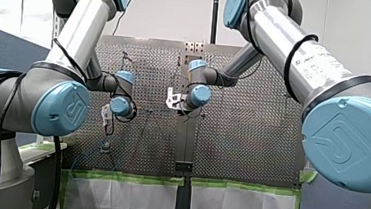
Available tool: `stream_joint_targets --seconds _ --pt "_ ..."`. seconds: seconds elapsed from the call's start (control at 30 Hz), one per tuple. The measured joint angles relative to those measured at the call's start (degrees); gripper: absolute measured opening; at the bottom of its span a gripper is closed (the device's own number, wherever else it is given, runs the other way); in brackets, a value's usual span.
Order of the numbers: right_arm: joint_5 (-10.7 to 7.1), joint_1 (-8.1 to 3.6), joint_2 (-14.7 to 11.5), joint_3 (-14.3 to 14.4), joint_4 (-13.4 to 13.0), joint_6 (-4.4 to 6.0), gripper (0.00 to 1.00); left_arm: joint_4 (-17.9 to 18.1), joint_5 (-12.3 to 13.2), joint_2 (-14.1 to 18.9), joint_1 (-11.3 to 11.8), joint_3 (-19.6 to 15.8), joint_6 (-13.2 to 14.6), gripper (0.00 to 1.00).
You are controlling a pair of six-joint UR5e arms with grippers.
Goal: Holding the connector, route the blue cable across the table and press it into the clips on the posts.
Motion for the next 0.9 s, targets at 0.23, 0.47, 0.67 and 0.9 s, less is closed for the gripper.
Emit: stream_joint_targets --seconds 0.23,0.47,0.67,0.9 --pt "-0.07 -0.17 0.0 0.0 0.2 0.0 0.0 -3.1 -0.6 0.0 -0.5 0.0 0.4 1.0" --pt "-0.09 -0.42 0.0 0.0 0.3 0.01 0.0 -6.5 -0.7 0.0 -0.5 0.0 0.4 1.0" --pt "-0.09 -0.78 0.0 0.0 0.3 0.05 0.0 -9.5 -0.7 1.2 -1.5 -1.2 0.5 1.0" --pt "-0.09 -1.05 0.0 0.0 0.4 0.15 0.0 -11.3 -0.7 4.7 -2.4 -4.7 0.0 1.0"
